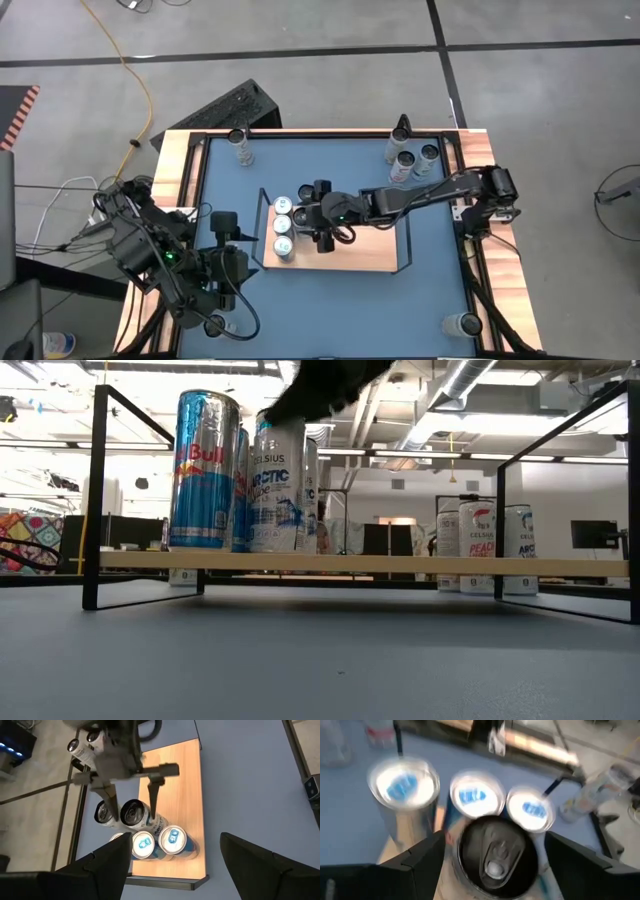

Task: Place canned beverage on shelf
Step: Put the left white blue soda can on the shelf aligned with the other blue soda can

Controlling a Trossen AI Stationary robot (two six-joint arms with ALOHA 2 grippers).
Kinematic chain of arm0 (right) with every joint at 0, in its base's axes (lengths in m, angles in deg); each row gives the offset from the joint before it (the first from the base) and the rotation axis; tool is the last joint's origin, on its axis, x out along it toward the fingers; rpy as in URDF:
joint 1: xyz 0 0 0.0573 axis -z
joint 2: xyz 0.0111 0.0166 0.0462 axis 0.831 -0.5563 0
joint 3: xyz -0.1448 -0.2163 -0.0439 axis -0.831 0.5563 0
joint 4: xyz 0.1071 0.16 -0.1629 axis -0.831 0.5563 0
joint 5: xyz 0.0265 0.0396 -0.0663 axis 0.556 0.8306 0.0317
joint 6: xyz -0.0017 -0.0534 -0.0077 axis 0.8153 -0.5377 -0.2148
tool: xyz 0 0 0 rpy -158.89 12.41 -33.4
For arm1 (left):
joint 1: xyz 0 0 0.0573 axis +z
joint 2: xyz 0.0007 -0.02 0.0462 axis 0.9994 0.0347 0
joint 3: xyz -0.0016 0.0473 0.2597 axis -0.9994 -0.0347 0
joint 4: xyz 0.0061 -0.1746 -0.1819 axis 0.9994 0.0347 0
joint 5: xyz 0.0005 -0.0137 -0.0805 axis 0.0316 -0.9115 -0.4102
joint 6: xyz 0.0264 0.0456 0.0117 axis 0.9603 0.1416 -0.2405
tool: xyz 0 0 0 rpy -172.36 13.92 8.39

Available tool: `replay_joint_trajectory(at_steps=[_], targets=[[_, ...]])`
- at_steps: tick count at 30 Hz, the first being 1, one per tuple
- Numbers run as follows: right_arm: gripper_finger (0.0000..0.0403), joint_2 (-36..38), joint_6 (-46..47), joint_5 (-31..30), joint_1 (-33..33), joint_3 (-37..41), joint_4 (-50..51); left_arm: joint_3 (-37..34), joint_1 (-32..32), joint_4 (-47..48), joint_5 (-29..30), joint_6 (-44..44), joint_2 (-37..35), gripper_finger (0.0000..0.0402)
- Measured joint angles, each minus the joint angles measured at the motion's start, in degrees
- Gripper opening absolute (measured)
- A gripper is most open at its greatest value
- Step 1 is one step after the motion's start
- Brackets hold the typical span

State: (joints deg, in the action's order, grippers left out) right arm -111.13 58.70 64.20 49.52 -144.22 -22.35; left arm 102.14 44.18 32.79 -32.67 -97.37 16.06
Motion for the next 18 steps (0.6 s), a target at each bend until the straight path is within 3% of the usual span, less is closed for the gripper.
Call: replay_joint_trajectory(at_steps=[11,18], targets=[[0.0320,-1.8,0.8,0.0,-0.3,0.0,0.9,0.0,0.0,0.0,0.0,0.0,0.0,0.0286],[0.0294,-1.8,1.7,-0.2,-0.7,0.0,1.7,0.0,0.0,0.0,0.0,0.0,0.0,0.0286]])
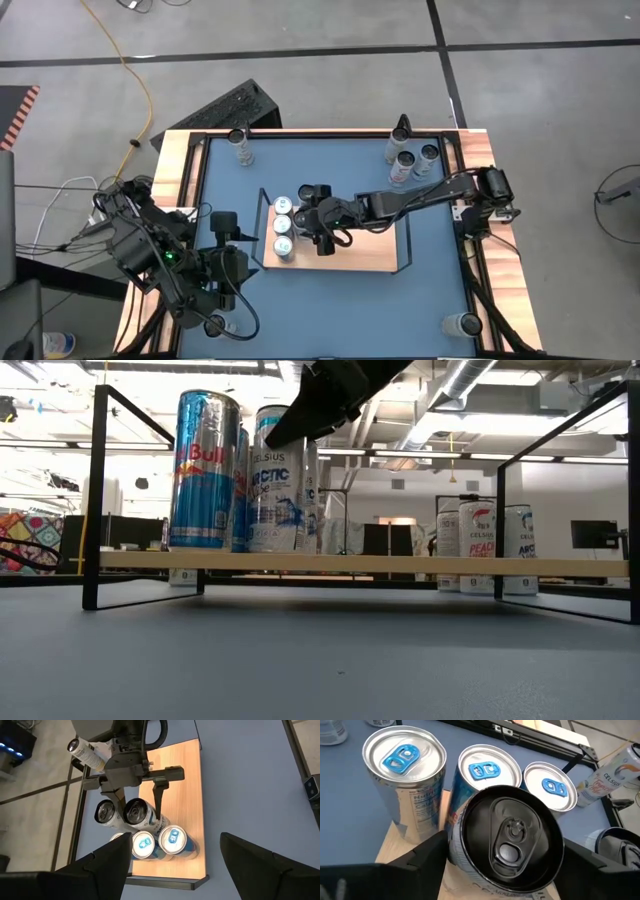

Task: Place canned beverage on shelf
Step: Put the left white blue soda can on the shelf aligned with the other blue soda can

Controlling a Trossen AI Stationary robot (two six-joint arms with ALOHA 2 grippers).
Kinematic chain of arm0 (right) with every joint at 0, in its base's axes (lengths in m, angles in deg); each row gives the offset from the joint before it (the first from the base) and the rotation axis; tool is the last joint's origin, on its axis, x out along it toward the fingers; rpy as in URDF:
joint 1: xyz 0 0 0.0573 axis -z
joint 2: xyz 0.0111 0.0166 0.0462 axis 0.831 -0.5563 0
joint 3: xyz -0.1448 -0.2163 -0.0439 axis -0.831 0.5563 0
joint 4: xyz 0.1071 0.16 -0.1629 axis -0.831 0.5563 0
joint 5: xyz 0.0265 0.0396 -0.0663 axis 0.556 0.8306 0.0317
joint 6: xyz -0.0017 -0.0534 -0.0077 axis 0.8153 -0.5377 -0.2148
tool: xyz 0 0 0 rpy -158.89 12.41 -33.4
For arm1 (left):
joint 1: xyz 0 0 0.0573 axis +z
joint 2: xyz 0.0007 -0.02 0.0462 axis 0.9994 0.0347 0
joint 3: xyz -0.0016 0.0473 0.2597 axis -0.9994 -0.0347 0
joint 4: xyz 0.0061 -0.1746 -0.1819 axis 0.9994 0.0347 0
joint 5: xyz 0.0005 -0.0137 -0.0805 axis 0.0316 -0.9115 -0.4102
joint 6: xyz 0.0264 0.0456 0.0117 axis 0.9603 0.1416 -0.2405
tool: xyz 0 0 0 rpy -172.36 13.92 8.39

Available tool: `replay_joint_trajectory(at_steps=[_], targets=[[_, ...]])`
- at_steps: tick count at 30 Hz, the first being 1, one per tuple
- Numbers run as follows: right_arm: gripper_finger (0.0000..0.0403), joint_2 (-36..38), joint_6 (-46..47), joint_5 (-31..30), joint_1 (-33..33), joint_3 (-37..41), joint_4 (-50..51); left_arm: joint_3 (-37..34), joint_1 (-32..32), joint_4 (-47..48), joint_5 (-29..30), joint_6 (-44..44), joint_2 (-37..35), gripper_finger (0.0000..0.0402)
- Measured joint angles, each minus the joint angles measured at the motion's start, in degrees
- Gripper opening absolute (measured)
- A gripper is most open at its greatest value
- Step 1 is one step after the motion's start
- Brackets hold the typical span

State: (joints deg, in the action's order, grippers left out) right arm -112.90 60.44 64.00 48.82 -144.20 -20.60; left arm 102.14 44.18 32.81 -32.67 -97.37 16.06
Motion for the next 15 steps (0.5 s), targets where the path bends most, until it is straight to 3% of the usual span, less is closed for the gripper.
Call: replay_joint_trajectory(at_steps=[15], targets=[[0.0281,1.6,1.2,0.2,-0.1,-0.1,5.8,0.0,0.0,0.0,0.0,-0.1,0.0,0.0286]])
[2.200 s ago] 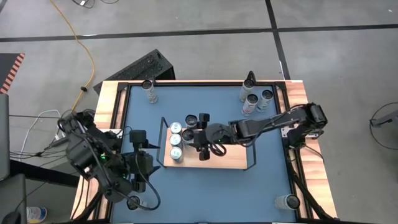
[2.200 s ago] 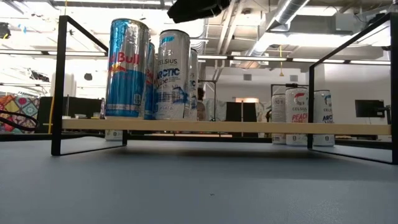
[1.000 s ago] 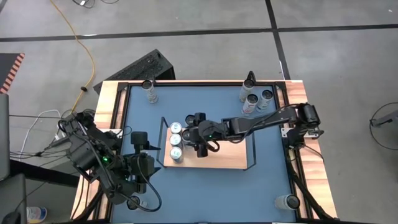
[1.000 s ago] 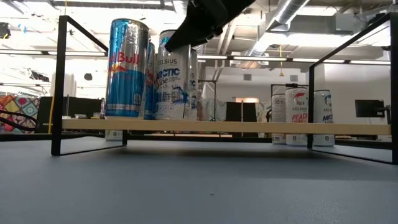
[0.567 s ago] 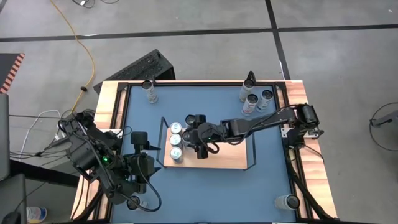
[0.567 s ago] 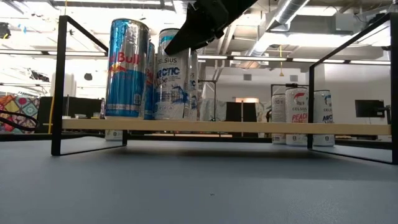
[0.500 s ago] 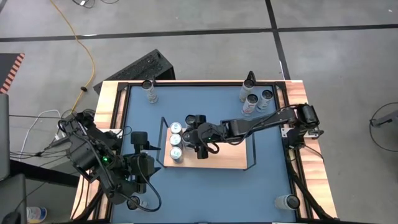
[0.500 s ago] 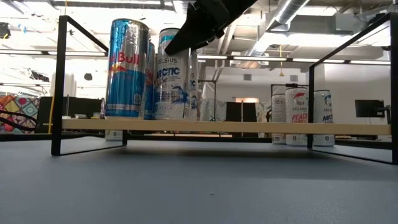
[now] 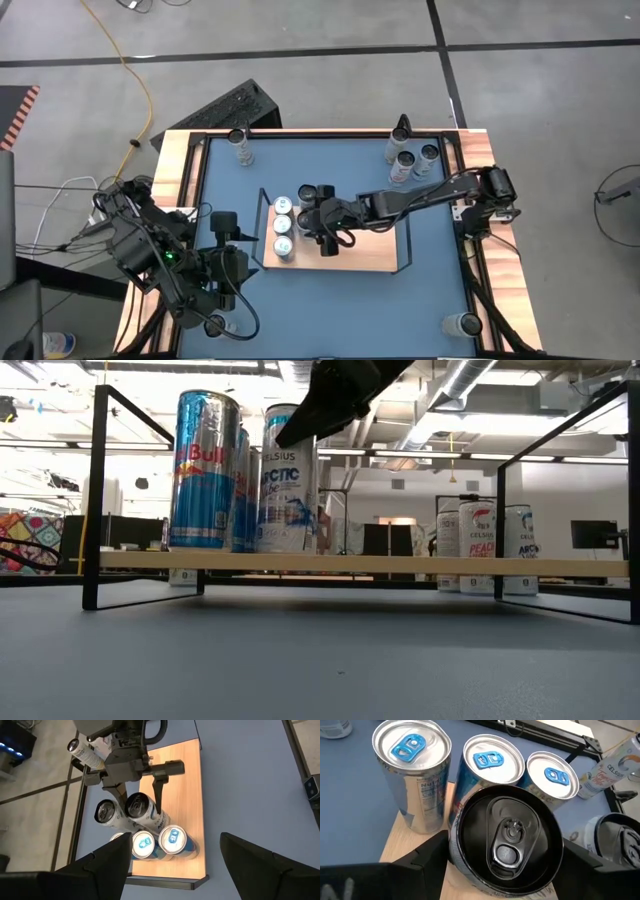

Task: Place canned beverage on shelf
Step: Put the left white blue soda can on the shelf aligned with the other blue soda can

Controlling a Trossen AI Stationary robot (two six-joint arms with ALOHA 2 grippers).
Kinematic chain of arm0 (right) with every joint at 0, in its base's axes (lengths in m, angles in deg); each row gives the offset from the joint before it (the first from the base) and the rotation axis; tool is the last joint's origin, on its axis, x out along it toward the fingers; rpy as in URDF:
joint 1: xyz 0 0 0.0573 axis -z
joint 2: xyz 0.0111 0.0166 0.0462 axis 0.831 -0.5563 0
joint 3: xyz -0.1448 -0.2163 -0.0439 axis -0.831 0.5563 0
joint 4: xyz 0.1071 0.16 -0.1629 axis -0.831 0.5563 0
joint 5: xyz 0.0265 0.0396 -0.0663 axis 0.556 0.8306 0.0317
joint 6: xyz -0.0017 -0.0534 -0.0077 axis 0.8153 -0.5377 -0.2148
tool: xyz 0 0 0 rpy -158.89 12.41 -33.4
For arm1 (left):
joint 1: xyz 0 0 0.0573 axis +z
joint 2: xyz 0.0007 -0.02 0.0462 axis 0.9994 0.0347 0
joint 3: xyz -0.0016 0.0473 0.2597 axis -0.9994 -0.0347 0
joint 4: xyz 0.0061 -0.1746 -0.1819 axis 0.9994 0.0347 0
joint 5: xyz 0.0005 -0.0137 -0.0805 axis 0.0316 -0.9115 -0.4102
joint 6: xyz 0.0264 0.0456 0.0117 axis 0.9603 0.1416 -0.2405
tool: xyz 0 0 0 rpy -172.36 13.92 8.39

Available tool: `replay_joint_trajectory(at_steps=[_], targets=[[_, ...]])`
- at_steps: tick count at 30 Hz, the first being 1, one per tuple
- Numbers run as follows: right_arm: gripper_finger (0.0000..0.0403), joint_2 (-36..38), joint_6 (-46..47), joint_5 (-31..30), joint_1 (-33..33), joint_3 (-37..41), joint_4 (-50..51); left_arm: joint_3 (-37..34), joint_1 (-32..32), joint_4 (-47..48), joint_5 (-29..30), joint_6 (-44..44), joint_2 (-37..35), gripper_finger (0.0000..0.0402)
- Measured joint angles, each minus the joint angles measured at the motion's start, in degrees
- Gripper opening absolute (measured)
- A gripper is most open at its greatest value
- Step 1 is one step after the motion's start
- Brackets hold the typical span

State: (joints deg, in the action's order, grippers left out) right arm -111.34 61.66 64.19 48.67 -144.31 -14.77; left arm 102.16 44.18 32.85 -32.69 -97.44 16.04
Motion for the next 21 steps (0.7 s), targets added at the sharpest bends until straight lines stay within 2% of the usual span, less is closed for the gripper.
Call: replay_joint_trajectory(at_steps=[6,21], targets=[[0.0280,1.9,-1.6,1.6,0.0,0.2,2.5,0.0,0.0,0.4,0.0,0.0,0.0,0.0286],[0.0280,1.9,-1.9,3.2,0.0,0.2,-1.6,0.0,0.0,0.4,0.6,0.1,0.0,0.0286]])
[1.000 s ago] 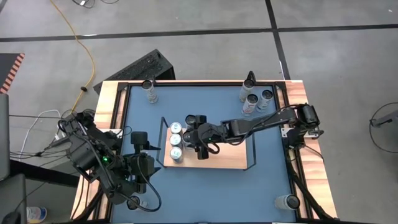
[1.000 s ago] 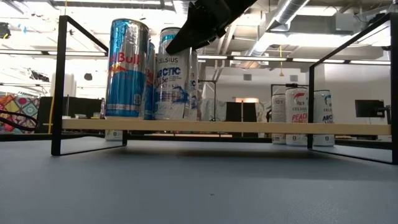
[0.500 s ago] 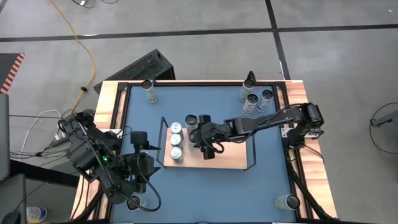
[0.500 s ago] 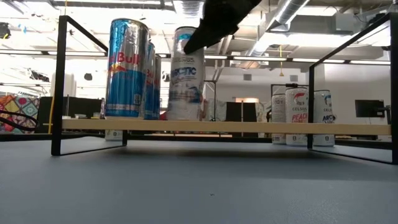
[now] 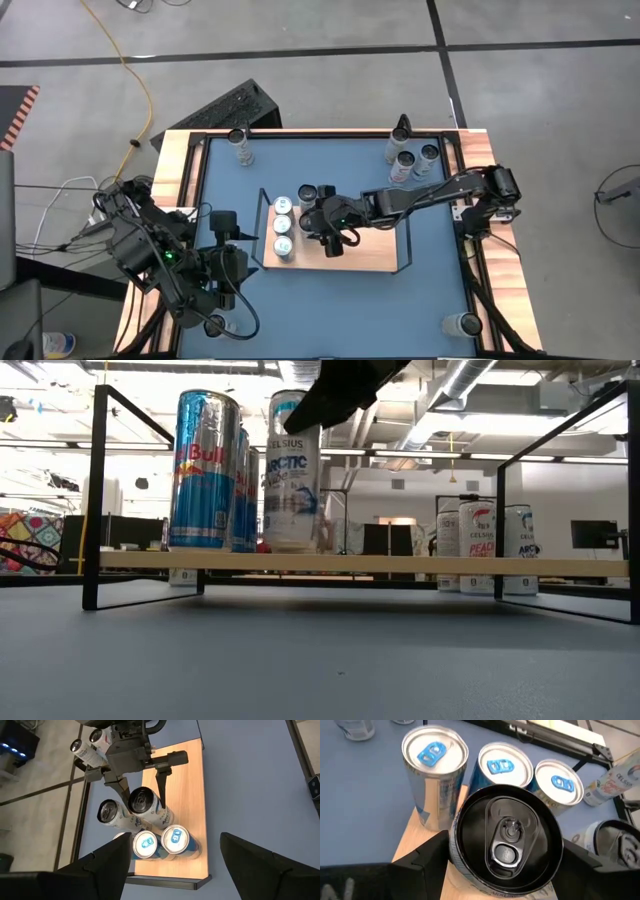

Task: Place canned beverage on shelf
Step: Put the left white blue soda can on the shelf aligned with the other blue soda can

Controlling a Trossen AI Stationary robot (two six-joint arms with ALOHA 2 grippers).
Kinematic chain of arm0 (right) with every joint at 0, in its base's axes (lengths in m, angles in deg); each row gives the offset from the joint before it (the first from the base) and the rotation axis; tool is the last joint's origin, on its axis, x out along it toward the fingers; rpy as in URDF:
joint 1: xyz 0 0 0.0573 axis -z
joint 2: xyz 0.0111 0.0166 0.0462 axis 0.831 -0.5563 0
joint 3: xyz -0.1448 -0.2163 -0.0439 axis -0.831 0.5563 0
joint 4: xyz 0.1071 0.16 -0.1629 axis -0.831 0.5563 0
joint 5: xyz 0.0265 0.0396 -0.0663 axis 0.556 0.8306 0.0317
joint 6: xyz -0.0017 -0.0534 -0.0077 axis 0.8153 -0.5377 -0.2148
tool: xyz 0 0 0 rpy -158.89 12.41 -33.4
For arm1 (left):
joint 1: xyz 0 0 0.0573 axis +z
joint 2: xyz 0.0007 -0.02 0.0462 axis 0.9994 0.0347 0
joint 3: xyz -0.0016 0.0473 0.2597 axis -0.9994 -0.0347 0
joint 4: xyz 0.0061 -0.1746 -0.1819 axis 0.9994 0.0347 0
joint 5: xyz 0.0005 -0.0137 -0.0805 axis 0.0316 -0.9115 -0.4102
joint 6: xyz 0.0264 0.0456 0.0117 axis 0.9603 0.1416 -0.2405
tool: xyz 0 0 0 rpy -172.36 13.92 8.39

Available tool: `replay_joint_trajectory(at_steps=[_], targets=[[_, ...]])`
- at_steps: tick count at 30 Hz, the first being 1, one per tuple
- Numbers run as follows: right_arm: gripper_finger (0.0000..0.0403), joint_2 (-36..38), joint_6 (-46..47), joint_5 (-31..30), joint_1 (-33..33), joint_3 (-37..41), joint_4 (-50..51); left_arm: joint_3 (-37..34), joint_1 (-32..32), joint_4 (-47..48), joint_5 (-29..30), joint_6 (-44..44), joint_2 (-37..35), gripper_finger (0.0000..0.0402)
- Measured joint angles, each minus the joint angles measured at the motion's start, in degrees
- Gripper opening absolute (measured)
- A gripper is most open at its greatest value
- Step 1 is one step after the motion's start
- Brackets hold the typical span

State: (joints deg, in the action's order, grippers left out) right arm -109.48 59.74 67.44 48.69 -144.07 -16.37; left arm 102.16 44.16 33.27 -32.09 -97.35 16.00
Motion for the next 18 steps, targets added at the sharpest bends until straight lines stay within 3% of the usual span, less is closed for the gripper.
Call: replay_joint_trajectory(at_steps=[18], targets=[[0.0280,0.0,-1.3,2.8,0.2,0.0,0.8,0.0,0.0,0.0,0.1,0.0,0.0,0.0286]])
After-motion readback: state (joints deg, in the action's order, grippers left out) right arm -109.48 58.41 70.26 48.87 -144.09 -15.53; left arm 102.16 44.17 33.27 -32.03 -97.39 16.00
